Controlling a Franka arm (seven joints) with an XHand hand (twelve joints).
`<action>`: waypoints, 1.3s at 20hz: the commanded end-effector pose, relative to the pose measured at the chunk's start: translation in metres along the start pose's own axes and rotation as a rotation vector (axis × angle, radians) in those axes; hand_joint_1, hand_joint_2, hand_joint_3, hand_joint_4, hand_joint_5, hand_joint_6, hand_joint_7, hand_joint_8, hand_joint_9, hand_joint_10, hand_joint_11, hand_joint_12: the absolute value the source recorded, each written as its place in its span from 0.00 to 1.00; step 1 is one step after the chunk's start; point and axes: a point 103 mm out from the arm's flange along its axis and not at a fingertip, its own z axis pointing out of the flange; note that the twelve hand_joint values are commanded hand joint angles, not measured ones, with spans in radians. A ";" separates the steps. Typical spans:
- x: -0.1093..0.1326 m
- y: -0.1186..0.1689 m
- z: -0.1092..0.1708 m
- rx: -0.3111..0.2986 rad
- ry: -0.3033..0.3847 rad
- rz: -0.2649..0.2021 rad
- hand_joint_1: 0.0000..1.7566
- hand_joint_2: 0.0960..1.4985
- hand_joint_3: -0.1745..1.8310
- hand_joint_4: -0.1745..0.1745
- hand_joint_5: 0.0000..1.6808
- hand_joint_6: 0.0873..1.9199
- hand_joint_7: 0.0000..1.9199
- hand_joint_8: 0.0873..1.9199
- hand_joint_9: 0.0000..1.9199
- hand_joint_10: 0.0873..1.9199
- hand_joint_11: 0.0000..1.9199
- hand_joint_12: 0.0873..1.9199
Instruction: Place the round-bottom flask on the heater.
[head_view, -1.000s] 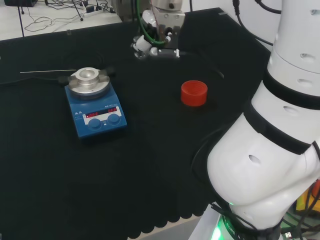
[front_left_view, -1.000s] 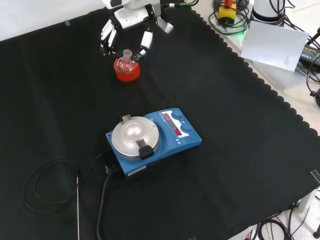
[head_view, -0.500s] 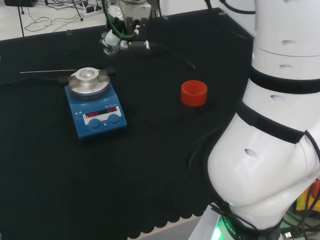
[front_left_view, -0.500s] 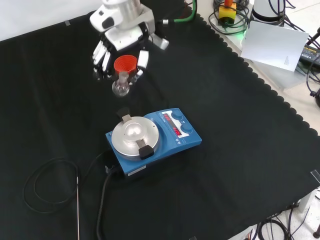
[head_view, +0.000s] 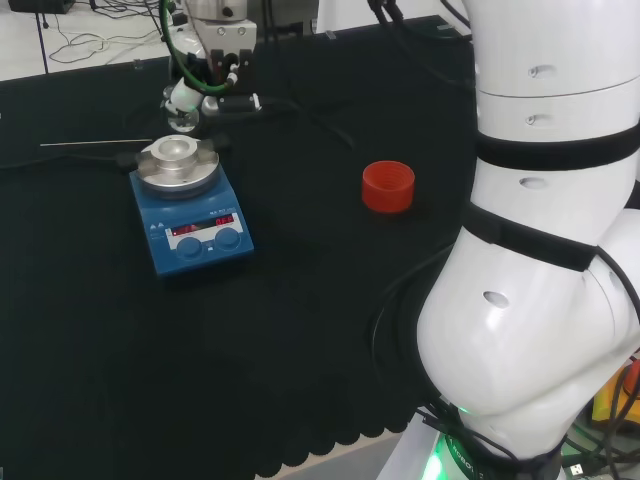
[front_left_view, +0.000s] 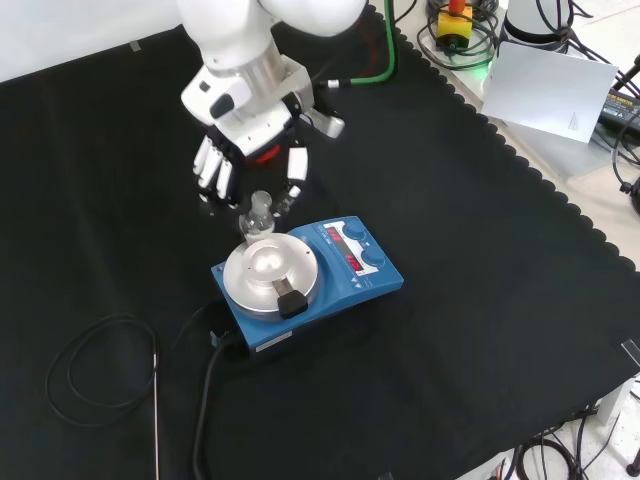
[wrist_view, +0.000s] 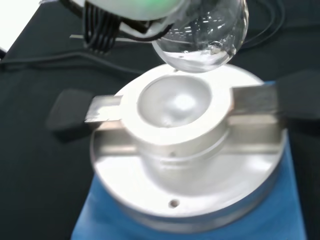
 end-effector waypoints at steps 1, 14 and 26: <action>0.010 -0.002 0.008 0.019 -0.018 -0.016 0.63 0.44 0.52 0.26 0.59 0.63 0.26 0.35 0.39 0.29 0.31 0.65; 0.011 0.004 0.026 0.048 -0.050 -0.028 0.63 0.44 0.52 0.26 0.60 0.63 0.26 0.35 0.39 0.29 0.31 0.65; 0.011 0.011 0.031 0.057 -0.039 -0.037 0.63 0.43 0.52 0.25 0.60 0.63 0.26 0.35 0.39 0.28 0.31 0.65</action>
